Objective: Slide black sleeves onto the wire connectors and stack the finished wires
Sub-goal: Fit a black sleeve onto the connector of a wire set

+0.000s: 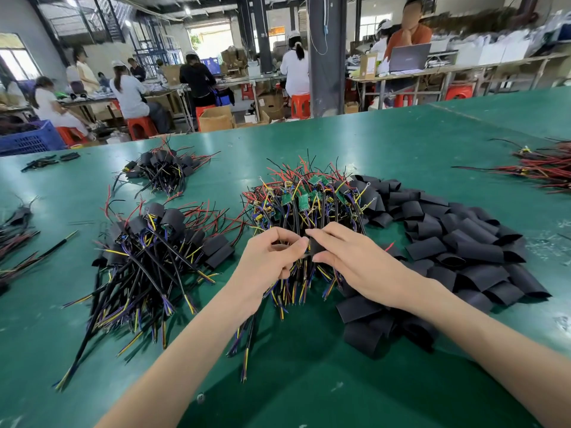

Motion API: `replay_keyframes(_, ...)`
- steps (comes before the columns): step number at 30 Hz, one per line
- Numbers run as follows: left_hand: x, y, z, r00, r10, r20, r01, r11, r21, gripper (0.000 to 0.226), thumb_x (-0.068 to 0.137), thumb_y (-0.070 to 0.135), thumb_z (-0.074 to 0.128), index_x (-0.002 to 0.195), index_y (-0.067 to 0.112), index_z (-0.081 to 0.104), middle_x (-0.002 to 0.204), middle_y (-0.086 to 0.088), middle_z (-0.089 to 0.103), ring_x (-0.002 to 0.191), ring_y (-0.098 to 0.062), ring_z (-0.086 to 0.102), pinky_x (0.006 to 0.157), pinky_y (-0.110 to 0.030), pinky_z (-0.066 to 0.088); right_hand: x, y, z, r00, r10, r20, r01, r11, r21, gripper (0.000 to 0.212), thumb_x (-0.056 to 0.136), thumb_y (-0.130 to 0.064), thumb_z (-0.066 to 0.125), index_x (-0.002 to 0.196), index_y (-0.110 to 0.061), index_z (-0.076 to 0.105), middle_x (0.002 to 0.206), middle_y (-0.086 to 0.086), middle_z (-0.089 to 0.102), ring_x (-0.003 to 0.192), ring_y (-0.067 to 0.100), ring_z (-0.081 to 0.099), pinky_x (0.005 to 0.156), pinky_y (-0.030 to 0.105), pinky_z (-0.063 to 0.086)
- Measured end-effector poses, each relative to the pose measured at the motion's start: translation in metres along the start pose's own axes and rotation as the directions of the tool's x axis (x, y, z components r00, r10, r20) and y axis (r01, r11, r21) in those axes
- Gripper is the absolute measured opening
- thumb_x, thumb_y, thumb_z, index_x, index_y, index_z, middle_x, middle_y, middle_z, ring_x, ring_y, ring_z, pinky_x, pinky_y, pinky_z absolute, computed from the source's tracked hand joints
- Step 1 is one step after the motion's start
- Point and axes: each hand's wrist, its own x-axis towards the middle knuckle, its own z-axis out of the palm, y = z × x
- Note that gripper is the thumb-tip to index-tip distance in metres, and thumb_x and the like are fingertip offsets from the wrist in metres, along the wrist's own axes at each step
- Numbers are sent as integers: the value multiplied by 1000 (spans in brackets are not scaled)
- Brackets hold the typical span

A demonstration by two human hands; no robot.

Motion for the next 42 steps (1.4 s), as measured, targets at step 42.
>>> replay_keyframes(42,-10,18,-8,751,651,114,-601,602,526,2,80,9,74,80,11,73,77,9,62,75,-2,55,72,-14,39,1,13,-12,968,247,-40,-153,713,684,29,79,-2,69,98,-24,65,91,-9,66,86,0,58,85,16,44)
